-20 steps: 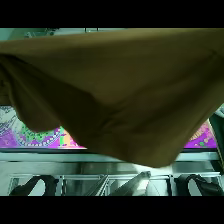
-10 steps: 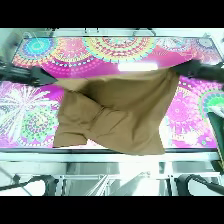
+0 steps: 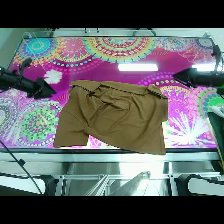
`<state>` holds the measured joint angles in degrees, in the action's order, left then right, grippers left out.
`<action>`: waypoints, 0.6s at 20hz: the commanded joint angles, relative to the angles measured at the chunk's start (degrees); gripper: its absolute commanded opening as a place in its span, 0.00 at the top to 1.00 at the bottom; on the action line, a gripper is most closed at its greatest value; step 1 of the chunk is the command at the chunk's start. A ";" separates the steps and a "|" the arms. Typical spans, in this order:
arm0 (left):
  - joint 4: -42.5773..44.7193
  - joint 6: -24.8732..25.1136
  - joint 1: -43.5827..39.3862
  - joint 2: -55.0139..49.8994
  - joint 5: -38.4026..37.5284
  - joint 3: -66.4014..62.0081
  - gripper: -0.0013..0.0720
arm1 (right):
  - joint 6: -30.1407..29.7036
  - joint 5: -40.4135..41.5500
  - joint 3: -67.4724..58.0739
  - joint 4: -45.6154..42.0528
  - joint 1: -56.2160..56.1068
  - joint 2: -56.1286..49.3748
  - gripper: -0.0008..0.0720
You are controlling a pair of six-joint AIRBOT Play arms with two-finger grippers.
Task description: Fold the shirts.
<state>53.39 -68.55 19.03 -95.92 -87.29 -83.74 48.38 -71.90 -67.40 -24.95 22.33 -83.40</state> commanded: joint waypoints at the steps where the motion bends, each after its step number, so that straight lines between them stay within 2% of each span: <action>1: 4.55 2.58 0.79 1.64 5.49 9.77 0.47 | 1.33 -8.09 4.85 -5.05 3.43 3.80 0.60; 6: 6.56 3.41 -1.97 -3.72 9.03 11.80 0.47 | 1.11 -8.13 13.18 -5.14 3.85 11.43 0.60; 9: 11.82 1.49 -2.40 -6.95 9.16 8.39 0.47 | 2.71 -8.13 16.68 -7.08 4.63 16.76 0.61; 12: 9.18 1.79 -2.67 -10.25 8.13 5.55 0.47 | 4.83 -8.11 19.26 -10.80 5.07 22.32 0.60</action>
<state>61.67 -66.70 16.80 -103.09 -80.38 -76.14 51.07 -79.72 -50.87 -32.47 26.96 -65.95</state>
